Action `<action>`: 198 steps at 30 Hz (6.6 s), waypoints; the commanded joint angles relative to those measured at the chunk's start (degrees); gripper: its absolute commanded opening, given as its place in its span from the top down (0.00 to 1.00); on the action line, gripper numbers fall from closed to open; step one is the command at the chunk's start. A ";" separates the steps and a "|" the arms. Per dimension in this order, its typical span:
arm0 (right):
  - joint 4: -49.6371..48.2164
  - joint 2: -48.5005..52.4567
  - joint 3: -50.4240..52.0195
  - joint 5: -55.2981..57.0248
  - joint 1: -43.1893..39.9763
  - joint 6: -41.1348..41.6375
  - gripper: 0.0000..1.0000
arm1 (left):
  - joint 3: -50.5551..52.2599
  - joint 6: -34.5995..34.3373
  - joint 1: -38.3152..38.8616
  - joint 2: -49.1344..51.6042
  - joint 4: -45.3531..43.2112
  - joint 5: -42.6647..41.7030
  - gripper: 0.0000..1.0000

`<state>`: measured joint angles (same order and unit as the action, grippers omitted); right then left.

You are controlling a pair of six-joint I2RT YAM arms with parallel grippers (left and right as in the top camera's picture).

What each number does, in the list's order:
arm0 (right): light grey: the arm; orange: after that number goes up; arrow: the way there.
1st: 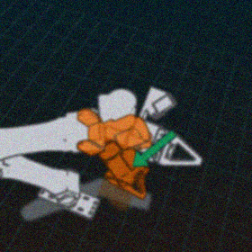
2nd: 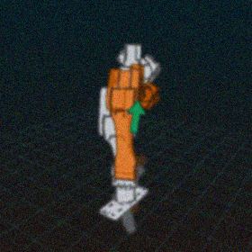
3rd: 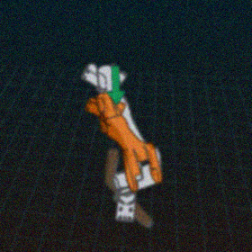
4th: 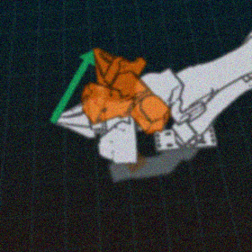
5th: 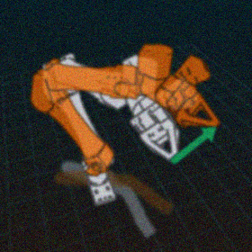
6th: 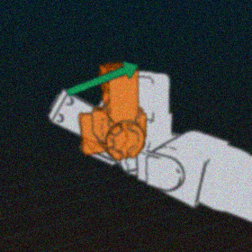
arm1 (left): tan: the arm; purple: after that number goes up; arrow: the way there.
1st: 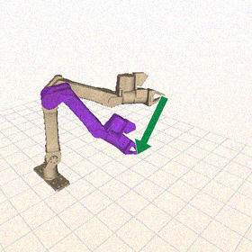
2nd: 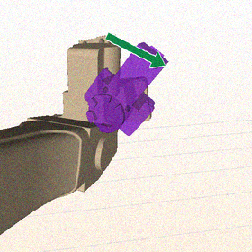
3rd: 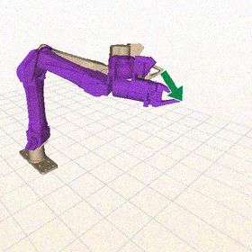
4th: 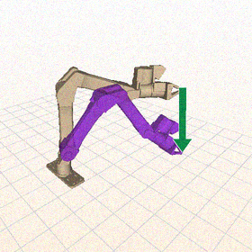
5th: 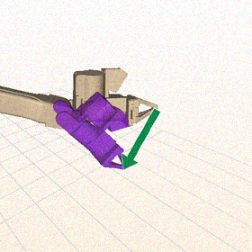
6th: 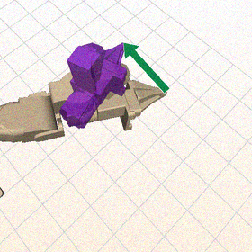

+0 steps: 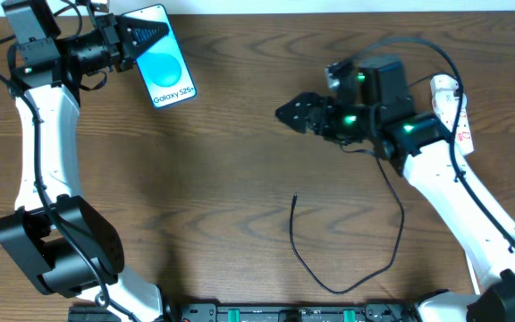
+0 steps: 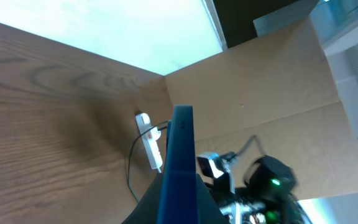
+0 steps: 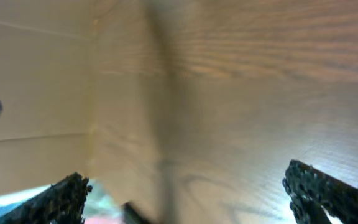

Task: Plug charger to phone and switch on socket
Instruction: 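Lower the right gripper to the black cable's USB-C plug on the table, then close the right gripper on the USB-C plug, then lift the plug with the right gripper and move it left toward the phone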

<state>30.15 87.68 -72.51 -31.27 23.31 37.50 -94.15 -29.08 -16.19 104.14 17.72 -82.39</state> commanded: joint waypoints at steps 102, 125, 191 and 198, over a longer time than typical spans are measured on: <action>17.20 23.67 4.07 27.67 20.65 14.12 0.86 | 0.31 2.29 -0.13 -0.39 -0.02 -0.92 0.93; -0.74 22.91 2.75 -11.91 3.96 2.62 0.99 | 0.31 2.29 -0.13 -0.39 -0.02 -0.55 0.92; -96.83 22.91 2.78 -43.19 4.17 29.03 0.99 | 0.28 -33.22 11.10 -0.39 -40.35 -0.57 0.92; -96.85 22.91 2.78 -42.60 4.15 30.25 0.99 | 0.28 -30.64 12.41 -0.39 -40.37 -0.52 0.93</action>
<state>-66.32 110.26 -69.36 -74.87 27.14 66.59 -93.41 -61.49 -4.43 104.14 -22.09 -82.41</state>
